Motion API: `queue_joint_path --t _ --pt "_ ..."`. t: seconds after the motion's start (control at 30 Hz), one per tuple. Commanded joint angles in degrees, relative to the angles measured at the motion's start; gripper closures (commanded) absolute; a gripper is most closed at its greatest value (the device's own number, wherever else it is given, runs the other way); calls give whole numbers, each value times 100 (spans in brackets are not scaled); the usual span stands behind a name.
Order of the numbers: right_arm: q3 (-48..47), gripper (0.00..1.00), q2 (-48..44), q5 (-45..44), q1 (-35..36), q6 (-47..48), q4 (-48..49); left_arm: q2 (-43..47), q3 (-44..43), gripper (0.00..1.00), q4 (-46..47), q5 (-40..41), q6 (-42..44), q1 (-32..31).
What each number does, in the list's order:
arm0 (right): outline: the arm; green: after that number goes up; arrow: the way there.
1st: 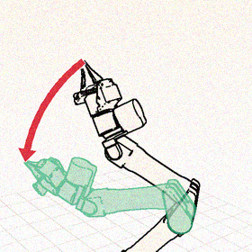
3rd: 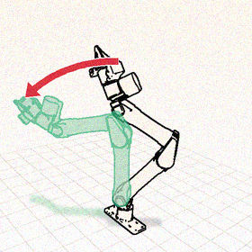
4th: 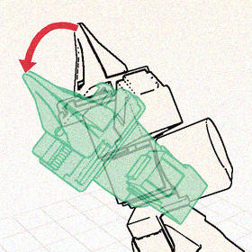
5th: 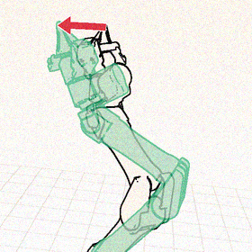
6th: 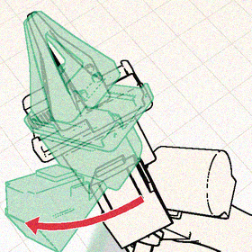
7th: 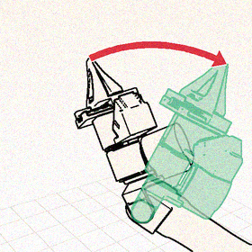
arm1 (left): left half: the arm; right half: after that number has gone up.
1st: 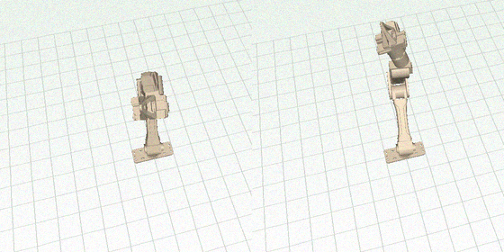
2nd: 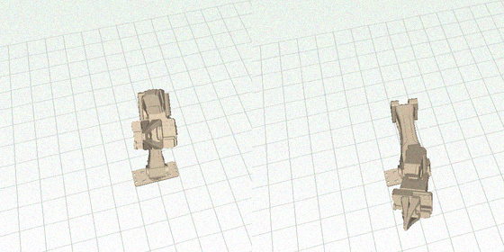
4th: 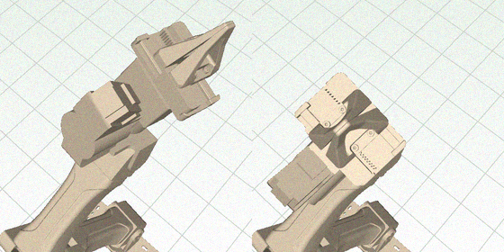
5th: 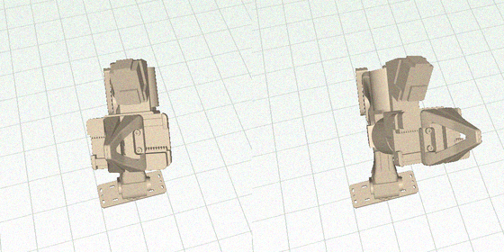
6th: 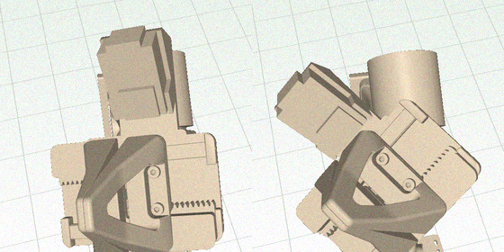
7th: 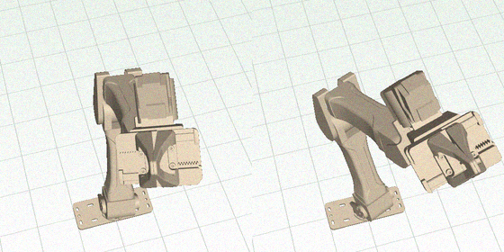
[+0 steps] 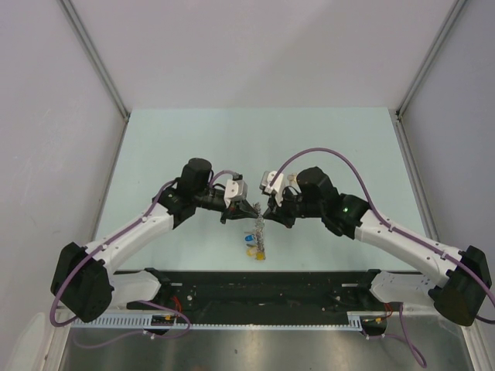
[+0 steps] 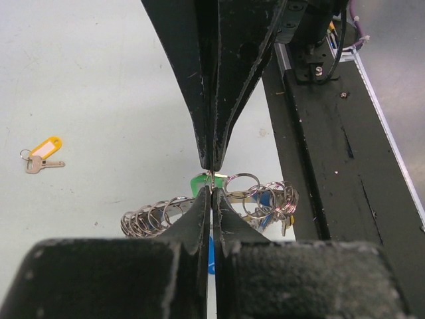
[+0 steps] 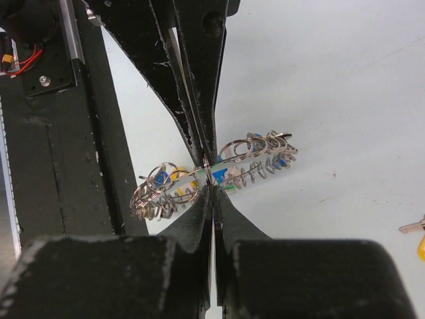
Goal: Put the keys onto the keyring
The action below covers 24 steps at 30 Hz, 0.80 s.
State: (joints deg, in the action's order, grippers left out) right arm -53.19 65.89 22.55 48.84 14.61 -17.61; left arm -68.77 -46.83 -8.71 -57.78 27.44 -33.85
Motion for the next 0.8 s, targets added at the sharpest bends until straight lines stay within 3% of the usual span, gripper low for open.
queue_joint_path --t 0.0,0.37,0.77 --pt "-192 100 -50 197 -67 -134 301 180 -98 100 256 -366 139 -78" --pt "-148 100 -199 285 -261 -187 -94 391 -19 100 282 3 253 -78" --pt "10 100 -401 874 -375 -345 152 408 -2 100 352 -41 183 -70"
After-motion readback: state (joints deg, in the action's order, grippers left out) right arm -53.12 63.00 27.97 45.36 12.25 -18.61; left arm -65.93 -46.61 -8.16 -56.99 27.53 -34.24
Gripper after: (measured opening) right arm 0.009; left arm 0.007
